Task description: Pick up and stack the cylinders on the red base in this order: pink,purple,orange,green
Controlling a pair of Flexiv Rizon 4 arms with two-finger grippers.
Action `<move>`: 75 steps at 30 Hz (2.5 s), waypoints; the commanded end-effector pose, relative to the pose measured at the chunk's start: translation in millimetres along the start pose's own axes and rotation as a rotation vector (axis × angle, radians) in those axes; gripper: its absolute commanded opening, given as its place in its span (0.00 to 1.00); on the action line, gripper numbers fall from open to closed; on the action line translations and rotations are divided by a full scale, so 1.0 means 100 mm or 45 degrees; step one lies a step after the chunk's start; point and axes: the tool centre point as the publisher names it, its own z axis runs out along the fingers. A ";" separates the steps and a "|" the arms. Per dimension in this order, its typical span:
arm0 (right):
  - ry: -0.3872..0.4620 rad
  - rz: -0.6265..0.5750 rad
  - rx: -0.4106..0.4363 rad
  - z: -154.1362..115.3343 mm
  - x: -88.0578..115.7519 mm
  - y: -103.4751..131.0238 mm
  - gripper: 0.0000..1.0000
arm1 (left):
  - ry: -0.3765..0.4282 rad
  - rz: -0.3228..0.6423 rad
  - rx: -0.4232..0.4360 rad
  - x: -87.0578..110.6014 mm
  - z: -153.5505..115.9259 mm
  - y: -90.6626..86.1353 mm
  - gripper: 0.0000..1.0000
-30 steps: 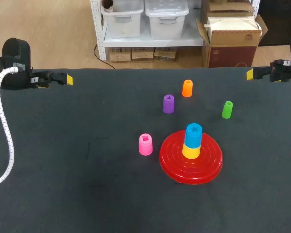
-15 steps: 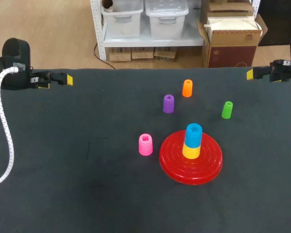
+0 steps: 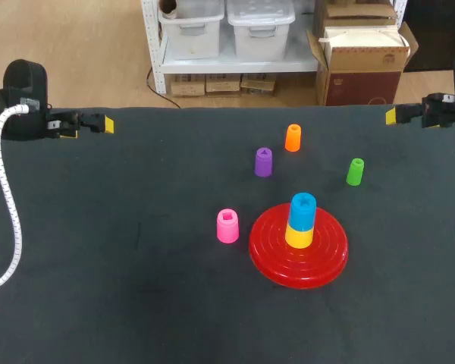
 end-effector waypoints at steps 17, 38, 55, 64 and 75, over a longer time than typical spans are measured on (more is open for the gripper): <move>-0.001 -0.001 -0.001 0.00 0.00 0.00 1.00 | -0.004 0.613 0.511 -0.04 -0.09 -0.26 1.00; -0.001 -0.001 -0.001 0.00 0.00 0.00 1.00 | 0.279 1.364 1.100 0.23 -0.33 -0.72 1.00; -0.001 -0.001 -0.001 0.00 0.00 0.00 1.00 | 0.296 1.403 1.038 0.27 -0.23 -0.68 1.00; -0.001 -0.001 -0.001 0.00 0.00 0.00 1.00 | 0.372 1.427 1.076 0.27 -0.30 -0.78 1.00; -0.001 -0.001 -0.001 0.00 0.00 0.00 1.00 | 0.379 1.418 1.030 0.25 -0.28 -0.80 1.00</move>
